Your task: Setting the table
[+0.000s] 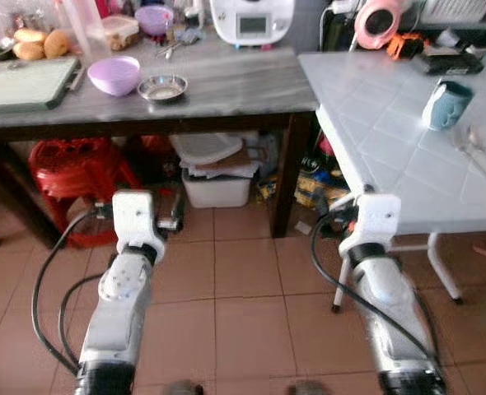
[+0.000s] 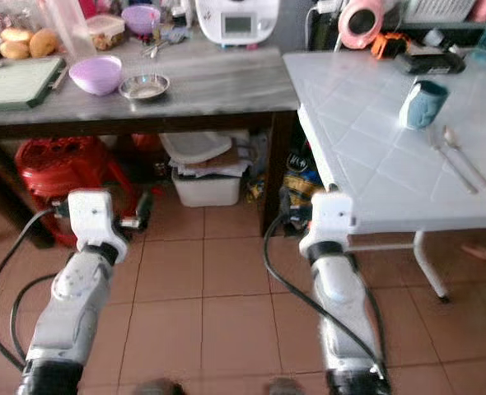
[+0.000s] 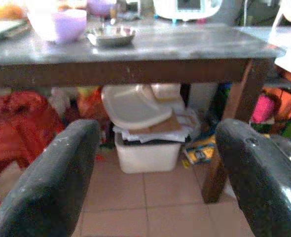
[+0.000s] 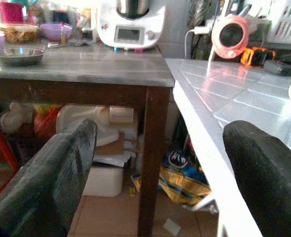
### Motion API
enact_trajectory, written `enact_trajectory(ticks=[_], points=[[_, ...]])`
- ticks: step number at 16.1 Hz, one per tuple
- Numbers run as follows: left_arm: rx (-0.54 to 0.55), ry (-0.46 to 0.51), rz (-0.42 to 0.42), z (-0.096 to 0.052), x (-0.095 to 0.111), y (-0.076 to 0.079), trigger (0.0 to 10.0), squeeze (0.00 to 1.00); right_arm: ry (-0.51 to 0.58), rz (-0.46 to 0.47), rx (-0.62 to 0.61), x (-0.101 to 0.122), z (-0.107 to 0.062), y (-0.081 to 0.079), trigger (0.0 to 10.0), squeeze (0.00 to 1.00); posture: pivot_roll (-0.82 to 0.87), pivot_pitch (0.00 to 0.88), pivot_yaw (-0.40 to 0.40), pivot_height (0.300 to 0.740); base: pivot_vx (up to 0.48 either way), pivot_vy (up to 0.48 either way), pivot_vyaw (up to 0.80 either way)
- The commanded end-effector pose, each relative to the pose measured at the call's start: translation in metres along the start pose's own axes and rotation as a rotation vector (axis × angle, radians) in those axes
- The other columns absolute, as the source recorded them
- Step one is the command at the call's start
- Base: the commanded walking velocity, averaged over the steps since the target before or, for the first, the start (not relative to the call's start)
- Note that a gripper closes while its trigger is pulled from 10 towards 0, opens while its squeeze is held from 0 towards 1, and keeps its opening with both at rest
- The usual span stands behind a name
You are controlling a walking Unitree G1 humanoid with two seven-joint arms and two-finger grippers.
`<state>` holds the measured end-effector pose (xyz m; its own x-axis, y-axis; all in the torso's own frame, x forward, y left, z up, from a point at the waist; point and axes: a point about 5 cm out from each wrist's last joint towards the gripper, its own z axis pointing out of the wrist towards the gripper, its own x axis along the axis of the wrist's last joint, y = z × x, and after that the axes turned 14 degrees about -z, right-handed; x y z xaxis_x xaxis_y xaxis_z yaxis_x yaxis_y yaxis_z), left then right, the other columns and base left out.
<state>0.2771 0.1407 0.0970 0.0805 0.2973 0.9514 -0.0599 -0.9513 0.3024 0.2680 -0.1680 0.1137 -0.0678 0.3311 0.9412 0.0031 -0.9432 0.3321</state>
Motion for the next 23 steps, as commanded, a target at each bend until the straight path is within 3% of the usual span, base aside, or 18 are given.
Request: enact_trajectory(ticks=[1, 4, 10, 13, 18, 23], points=[[0.019, 0.006, 0.028, -0.001, 0.002, -0.003, 10.0, 0.0, -0.008, -0.009, -0.021, 0.001, 0.0, 0.002, 10.0, 0.0, -0.04, 0.0, 0.046, 0.74, 0.0, -0.48, 0.8], [0.015, 0.022, 0.058, -0.001, 0.002, -0.003, 10.0, 0.0, -0.014, 0.002, -0.027, 0.001, 0.0, 0.002, 10.0, 0.0, -0.04, 0.0, 0.046, 0.74, 0.0, 0.0, 0.72], [0.014, 0.025, 0.079, 0.0, 0.005, -0.005, 10.0, 0.0, -0.017, 0.028, -0.027, 0.002, 0.003, -0.002, 10.0, 0.0, -0.03, 0.0, 0.045, 0.74, 0.0, -0.474, 0.0], [0.013, 0.023, 0.044, 0.0, 0.005, -0.004, 10.0, 0.0, -0.011, 0.027, -0.026, 0.004, 0.005, -0.002, 10.0, 0.0, -0.02, 0.0, 0.049, 0.74, 0.0, -0.471, 0.0], [0.008, 0.052, 0.08, 0.001, 0.011, -0.005, 10.0, 0.0, -0.013, 0.018, -0.034, 0.004, 0.005, 0.001, 10.0, 0.0, -0.01, 0.0, 0.058, 0.74, 0.0, -0.455, 0.0], [-0.037, 0.069, 0.079, 0.002, 0.016, -0.002, 10.0, 0.0, -0.011, 0.025, -0.032, 0.005, 0.009, -0.002, 10.0, 0.0, 0.0, 0.0, 0.06, 0.74, 0.37, -0.208, 0.0]])
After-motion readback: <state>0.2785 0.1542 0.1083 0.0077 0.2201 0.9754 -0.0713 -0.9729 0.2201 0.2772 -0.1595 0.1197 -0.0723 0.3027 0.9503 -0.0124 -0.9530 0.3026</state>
